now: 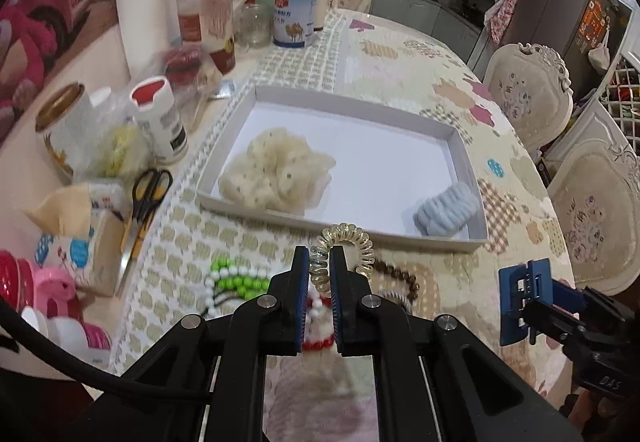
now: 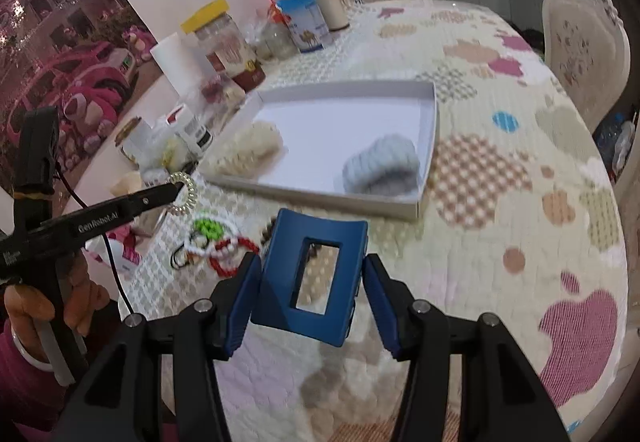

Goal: Organize jewelry
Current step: 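Place the coil tie in the tray with the left gripper while the right places the clip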

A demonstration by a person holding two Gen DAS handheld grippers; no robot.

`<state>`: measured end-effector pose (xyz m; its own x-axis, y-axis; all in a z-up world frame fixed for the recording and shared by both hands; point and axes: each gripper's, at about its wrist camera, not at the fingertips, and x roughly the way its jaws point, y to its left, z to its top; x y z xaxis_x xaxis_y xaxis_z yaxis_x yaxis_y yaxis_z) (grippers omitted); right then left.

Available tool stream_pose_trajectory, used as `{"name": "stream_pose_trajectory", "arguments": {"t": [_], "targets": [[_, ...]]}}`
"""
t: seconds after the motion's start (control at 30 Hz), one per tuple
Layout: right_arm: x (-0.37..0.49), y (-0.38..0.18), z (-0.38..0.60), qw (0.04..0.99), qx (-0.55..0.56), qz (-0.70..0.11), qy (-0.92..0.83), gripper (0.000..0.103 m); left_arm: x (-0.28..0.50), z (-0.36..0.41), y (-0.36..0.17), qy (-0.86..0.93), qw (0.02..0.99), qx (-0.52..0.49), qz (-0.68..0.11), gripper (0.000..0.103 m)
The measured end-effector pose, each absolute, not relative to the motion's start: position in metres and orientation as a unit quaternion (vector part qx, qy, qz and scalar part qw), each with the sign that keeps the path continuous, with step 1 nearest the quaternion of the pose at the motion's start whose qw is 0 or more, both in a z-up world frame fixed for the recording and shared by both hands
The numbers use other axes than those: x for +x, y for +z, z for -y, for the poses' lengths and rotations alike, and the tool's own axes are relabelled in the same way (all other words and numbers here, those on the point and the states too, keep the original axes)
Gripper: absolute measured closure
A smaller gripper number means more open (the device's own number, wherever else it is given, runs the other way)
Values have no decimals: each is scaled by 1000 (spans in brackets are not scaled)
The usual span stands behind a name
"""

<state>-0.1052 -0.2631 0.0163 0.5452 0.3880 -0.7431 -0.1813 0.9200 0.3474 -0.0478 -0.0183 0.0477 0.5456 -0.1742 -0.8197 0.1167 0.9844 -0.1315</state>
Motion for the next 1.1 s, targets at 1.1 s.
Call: {"name": "stream_pose_trajectory", "arguments": {"t": [1.1], "targets": [[82,-34,229,844,121,-501,150,48,74,41,-32,-89,832,-28,-548,96]]}}
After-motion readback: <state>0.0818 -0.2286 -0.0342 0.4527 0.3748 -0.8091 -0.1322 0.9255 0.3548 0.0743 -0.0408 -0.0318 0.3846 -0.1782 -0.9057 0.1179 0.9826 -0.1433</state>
